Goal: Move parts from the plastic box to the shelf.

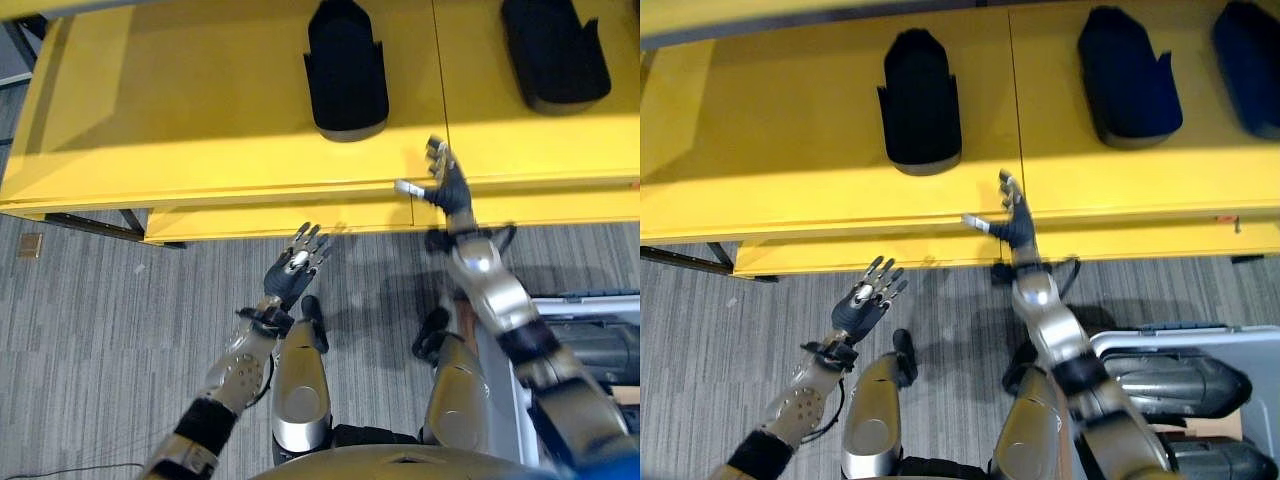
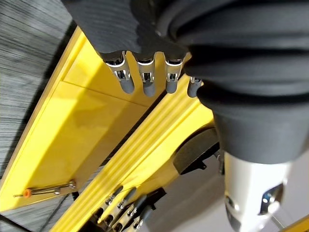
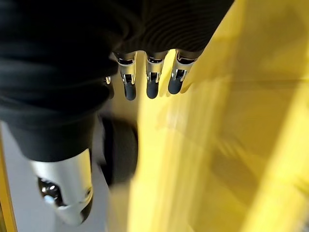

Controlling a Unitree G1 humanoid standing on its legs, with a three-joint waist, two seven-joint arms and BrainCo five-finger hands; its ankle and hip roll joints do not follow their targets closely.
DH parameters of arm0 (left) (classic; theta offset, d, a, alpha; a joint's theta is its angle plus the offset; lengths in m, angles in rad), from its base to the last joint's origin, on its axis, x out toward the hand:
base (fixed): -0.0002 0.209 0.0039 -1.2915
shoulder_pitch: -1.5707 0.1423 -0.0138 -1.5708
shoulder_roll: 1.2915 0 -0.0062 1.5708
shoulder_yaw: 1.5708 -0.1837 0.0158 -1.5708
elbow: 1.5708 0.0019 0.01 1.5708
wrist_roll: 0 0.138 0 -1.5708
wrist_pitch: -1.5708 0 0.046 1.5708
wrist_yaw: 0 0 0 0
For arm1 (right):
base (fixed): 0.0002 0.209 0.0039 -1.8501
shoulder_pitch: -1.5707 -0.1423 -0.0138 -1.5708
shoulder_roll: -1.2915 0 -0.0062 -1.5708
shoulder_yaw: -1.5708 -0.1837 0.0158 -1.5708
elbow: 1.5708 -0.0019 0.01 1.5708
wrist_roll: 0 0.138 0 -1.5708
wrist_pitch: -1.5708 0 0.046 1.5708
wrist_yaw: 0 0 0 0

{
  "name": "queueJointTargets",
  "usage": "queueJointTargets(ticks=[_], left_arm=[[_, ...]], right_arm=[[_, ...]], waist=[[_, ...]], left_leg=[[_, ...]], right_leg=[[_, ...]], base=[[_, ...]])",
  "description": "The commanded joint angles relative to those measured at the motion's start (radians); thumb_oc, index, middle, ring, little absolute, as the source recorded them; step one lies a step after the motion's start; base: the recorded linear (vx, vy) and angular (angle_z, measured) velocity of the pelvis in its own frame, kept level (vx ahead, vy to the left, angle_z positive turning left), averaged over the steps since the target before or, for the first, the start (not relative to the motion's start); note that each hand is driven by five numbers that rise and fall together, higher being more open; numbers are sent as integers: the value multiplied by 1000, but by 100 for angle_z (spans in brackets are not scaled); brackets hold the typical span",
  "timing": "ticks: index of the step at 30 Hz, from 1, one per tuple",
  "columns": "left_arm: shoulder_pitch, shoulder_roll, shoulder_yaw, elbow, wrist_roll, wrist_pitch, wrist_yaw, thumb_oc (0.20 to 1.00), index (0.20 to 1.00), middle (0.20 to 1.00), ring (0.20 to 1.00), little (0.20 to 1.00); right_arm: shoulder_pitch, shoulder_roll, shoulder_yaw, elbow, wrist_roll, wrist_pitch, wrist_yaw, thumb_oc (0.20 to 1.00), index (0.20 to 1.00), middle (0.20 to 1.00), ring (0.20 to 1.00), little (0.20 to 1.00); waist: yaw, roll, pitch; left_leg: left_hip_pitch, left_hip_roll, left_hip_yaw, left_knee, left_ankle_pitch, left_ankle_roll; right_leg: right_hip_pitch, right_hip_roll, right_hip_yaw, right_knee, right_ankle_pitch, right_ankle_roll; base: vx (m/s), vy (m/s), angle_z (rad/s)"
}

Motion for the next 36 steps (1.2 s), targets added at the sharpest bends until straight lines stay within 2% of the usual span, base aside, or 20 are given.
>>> queueJointTargets(ticks=[1,4,6,10,14,18,19,22,24,26,28,30,31,33,36], left_arm=[[67,41,14,-74,88,43,-69,1000,1000,1000,1000,1000],[106,47,32,-60,157,73,-90,1000,1000,1000,1000,1000],[146,61,51,-37,194,88,-136,1000,1000,1000,1000,1000],[189,100,82,-42,241,95,-218,1000,1000,1000,1000,1000],[185,127,89,-44,275,99,-288,1000,1000,1000,1000,1000],[142,153,75,-33,320,158,-333,1000,1000,1000,1000,1000],[117,162,58,-9,368,161,-344,1000,1000,1000,1000,1000],[123,156,51,10,365,145,-328,1000,1000,1000,1000,1000],[138,152,58,6,357,134,-315,1000,1000,1000,1000,1000],[143,153,61,0,360,131,-313,1000,1000,1000,1000,1000],[149,150,66,8,364,128,-322,1000,1000,1000,1000,1000],[154,150,69,11,363,125,-327,1000,1000,1000,1000,1000],[155,146,72,23,363,119,-341,1000,1000,1000,1000,1000],[157,144,75,36,352,109,-355,1000,1000,1000,1000,1000],[171,140,83,40,339,97,-370,1000,1000,1000,1000,1000]], right_arm=[[79,-28,-48,-57,59,-28,94,1000,1000,1000,1000,1000],[126,-37,-72,-54,60,2,124,1000,1000,1000,1000,1000],[186,-47,-100,-35,77,45,144,1000,1000,1000,1000,1000],[286,-79,-149,-25,85,44,186,1000,1000,1000,1000,1000],[307,-78,-173,-7,105,52,192,1000,1000,1000,1000,1000],[316,-57,-188,21,143,73,172,1000,1000,1000,1000,1000],[317,-36,-189,53,124,65,147,1000,1000,1000,1000,1000],[320,-24,-192,67,138,82,151,1000,1000,1000,1000,1000],[323,-17,-193,61,114,69,165,1000,1000,1000,1000,1000],[327,-19,-193,59,102,86,154,1000,1000,1000,1000,1000],[329,-24,-197,69,172,134,128,1000,1000,1000,1000,1000],[325,-28,-203,82,150,124,115,1000,1000,1000,1000,1000],[314,-37,-205,96,136,108,111,1000,1000,1000,1000,1000],[304,-41,-206,98,145,126,95,1000,1000,1000,1000,1000],[296,-44,-204,96,135,128,62,1000,1000,1000,1000,1000]], waist=[[5,-13,-108],[4,-21,-130],[-2,-31,-160],[-10,-47,-208],[-20,-57,-232],[-41,-69,-237],[-55,-74,-233],[-59,-78,-234],[-57,-74,-235],[-60,-68,-240],[-60,-57,-251],[-59,-51,-257],[-56,-41,-268],[-55,-37,-278],[-50,-43,-290]], left_leg=[[27,-30,-3,-58,15,34],[56,-31,4,-81,21,29],[82,-33,12,-93,22,27],[119,-58,15,-98,3,43],[138,-81,25,-86,-21,61],[137,-106,51,-48,-64,87],[142,-119,59,-30,-105,93],[164,-129,93,-56,-107,96],[178,-129,115,-86,-102,99],[182,-128,134,-113,-93,107],[188,-125,153,-147,-65,113],[190,-124,158,-162,-52,114],[193,-124,163,-181,-35,119],[193,-130,167,-192,-30,128],[194,-136,175,-204,-28,135]], right_leg=[[103,-1,-13,-71,-23,67],[136,-1,-23,-118,-1,77],[171,6,-31,-149,10,82],[217,-7,-34,-191,34,96],[236,-19,-23,-207,52,107],[231,-55,3,-217,105,122],[228,-75,21,-230,143,146],[199,-96,0,-239,222,164],[173,-97,-9,-209,238,167],[151,-92,-14,-143,218,162],[157,-66,-25,-79,158,141],[162,-54,-30,-48,129,131],[167,-40,-34,4,88,118],[171,-25,-31,59,47,113],[192,2,-42,51,12,109]], base=[[38,26,12],[-1,27,6],[-7,83,-7],[8,128,-2],[3,186,2],[-32,249,-7],[-25,241,-4],[-54,174,-21],[-93,73,-78],[-118,51,-87],[-111,29,-36],[-68,-8,-28],[-59,-47,-38],[-54,-83,-42],[-38,-188,-86]])
